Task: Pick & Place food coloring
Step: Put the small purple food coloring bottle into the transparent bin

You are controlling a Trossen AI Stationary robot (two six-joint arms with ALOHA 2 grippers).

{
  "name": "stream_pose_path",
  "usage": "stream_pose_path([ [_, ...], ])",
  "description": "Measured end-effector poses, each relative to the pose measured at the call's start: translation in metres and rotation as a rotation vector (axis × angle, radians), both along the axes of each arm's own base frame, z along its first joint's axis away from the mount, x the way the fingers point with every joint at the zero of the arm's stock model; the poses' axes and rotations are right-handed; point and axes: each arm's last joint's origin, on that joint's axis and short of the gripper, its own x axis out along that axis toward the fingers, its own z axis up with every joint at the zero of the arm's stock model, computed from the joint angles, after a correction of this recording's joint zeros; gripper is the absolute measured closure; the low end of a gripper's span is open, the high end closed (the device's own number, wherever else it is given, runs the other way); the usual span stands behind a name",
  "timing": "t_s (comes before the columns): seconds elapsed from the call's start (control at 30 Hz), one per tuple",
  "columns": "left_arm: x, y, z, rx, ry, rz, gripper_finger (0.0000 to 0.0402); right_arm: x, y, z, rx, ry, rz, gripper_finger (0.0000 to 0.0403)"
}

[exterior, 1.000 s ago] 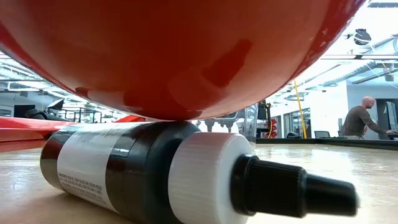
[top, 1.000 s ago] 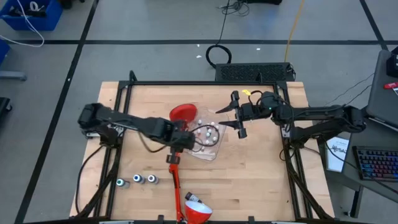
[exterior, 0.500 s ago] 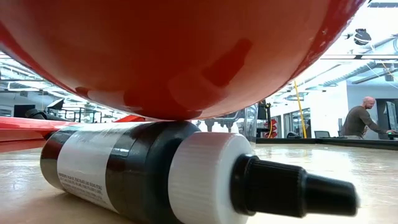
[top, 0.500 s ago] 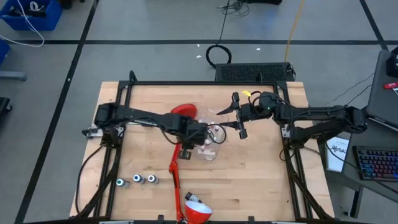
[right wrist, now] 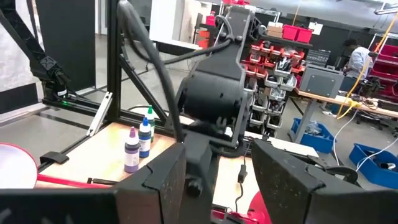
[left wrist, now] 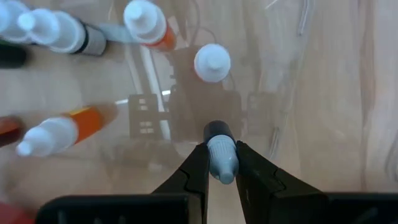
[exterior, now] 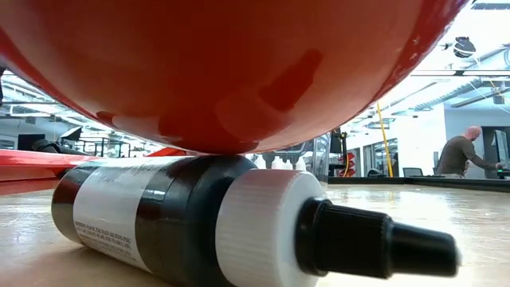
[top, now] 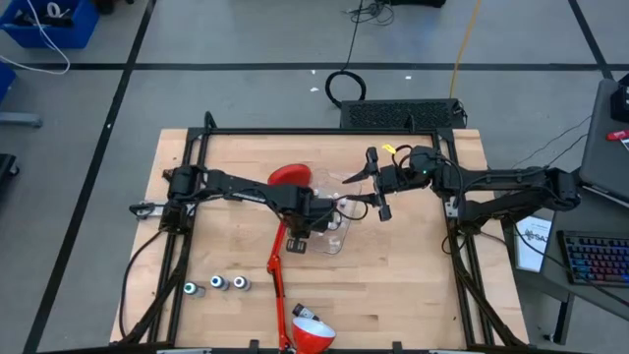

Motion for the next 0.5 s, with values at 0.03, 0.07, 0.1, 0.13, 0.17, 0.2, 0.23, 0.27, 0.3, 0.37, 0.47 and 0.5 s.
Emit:
stream_pose_path([
  [0.03, 0.0008, 0.0001, -0.0014, -0.002, -0.002, -0.001, 0.0345, 0.0, 0.0, 0.0, 0.0, -0.001, 0.0, 0.0232],
  [0.07, 0.0015, -0.0002, -0.003, -0.005, -0.001, -0.001, 0.0345, 0.0, 0.0, 0.0001, 0.0, -0.001, 0.0, 0.0232],
  [0.1, 0.0025, -0.0003, -0.0054, -0.008, 0.001, -0.001, 0.0345, 0.0, 0.0, 0.0, 0.0, 0.0, 0.0, 0.0232],
  [0.13, 0.003, -0.0003, -0.006, -0.012, 0.0, -0.003, 0.0345, 0.0, 0.0, 0.0, 0.0, 0.0, 0.0, 0.0232],
  [0.17, 0.003, -0.0003, -0.0063, -0.014, 0.002, -0.003, 0.0345, 0.0, 0.0, 0.0, 0.001, 0.001, -0.001, 0.0232],
  [0.2, 0.0029, -0.0003, -0.0062, -0.014, 0.002, -0.003, 0.0345, 0.0, 0.0, -0.0001, 0.003, 0.002, -0.001, 0.0232],
  [0.23, 0.003, -0.0006, -0.0063, -0.018, 0.002, -0.002, 0.0345, 0.0, 0.0, -0.0001, 0.003, 0.001, -0.001, 0.0232],
  [0.27, 0.0032, -0.0006, -0.0063, -0.021, 0.001, 0.001, 0.0345, 0.0, 0.0, -0.0001, 0.003, 0.002, -0.001, 0.0232],
  [0.3, 0.0034, -0.0006, -0.0065, -0.021, -0.001, 0.004, 0.0345, 0.0, 0.0, -0.0003, 0.004, 0.003, -0.001, 0.0232],
  [0.37, 0.0024, -0.0006, -0.0035, -0.017, -0.007, 0.021, 0.0339, 0.0, 0.0, -0.0003, 0.004, 0.004, -0.001, 0.0232],
  [0.47, 0.0015, -0.0004, 0.0011, -0.018, -0.016, 0.054, 0.0283, 0.0, 0.0, -0.0003, 0.004, 0.004, -0.001, 0.0232],
  [0.5, 0.0009, -0.0003, 0.0032, -0.018, -0.019, 0.064, 0.0262, 0.0, 0.0, -0.0004, 0.004, 0.004, -0.001, 0.0232],
])
